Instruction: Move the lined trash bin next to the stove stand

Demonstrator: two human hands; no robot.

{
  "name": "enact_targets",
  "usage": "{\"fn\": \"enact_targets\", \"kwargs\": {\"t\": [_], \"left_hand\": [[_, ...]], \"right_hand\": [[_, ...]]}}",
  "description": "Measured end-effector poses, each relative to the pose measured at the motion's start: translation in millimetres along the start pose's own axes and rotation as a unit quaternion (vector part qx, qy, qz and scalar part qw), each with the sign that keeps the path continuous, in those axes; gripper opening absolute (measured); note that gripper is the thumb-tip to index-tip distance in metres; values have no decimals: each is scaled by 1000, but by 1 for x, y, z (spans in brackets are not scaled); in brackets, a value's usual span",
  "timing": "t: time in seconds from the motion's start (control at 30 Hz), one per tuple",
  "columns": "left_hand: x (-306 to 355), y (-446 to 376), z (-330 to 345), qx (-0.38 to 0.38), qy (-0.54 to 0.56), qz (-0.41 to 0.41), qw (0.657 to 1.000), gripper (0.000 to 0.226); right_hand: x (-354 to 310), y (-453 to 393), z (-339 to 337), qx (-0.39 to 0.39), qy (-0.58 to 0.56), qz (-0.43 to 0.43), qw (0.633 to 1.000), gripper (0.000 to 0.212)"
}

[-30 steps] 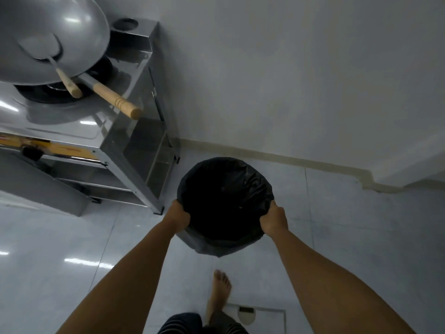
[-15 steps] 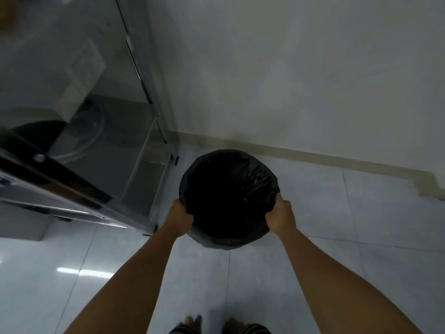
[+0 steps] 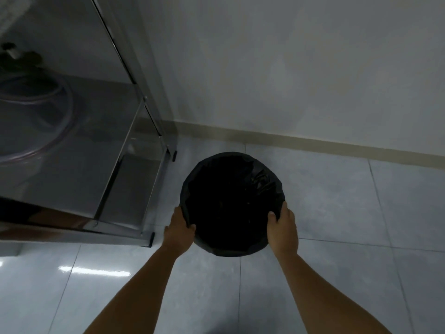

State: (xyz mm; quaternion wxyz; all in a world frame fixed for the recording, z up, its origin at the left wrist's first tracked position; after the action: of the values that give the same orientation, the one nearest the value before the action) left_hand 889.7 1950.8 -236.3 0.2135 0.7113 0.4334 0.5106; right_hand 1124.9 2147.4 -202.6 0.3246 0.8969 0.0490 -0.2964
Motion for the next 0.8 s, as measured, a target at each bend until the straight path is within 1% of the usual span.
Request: {"fn": "enact_targets", "kwargs": {"t": [0.07, 0.13, 0.2, 0.27, 0.33, 0.5, 0.6, 0.7, 0.8], "left_hand": [[12, 13, 1, 25, -52, -5, 998, 84], [22, 20, 9, 44, -93, 10, 995, 91], [22, 15, 17, 55, -106, 22, 993, 97], [22, 5, 16, 69, -127, 19, 989, 100], [30, -8, 11, 100, -150, 27, 983, 99], [62, -40, -6, 162, -118, 72, 977, 94], [80, -62, -14, 178, -102, 94, 974, 93], [91, -82, -22, 182, -81, 94, 975, 89], [98, -90, -32, 165, -76, 78, 980, 80]], "right_hand": [[3, 7, 4, 18, 24, -9, 1000, 69], [8, 12, 16, 7, 48, -16, 999, 77], [12, 10, 26, -4, 55, -19, 998, 83], [9, -1, 28, 10, 70, -28, 997, 86], [-1, -18, 25, 35, 95, -50, 994, 85], [-31, -68, 12, 80, 113, -94, 986, 83], [-47, -98, 3, 99, 120, -109, 982, 83], [-59, -121, 0, 71, 105, -117, 985, 85], [-65, -135, -6, -6, 91, -106, 990, 90]]}}
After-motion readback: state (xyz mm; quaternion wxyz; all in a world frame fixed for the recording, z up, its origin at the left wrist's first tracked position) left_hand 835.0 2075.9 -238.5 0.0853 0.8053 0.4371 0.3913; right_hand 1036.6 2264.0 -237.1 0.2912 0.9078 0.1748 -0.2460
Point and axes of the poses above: each hand's wrist, its own y-axis away from the middle knuckle, its own z-axis out of the palm, x = y × z, the point moved 9 cm from there along -y, towards the middle knuckle, and after that the axes turned 12 degrees about -x, right-handed, at the moved point
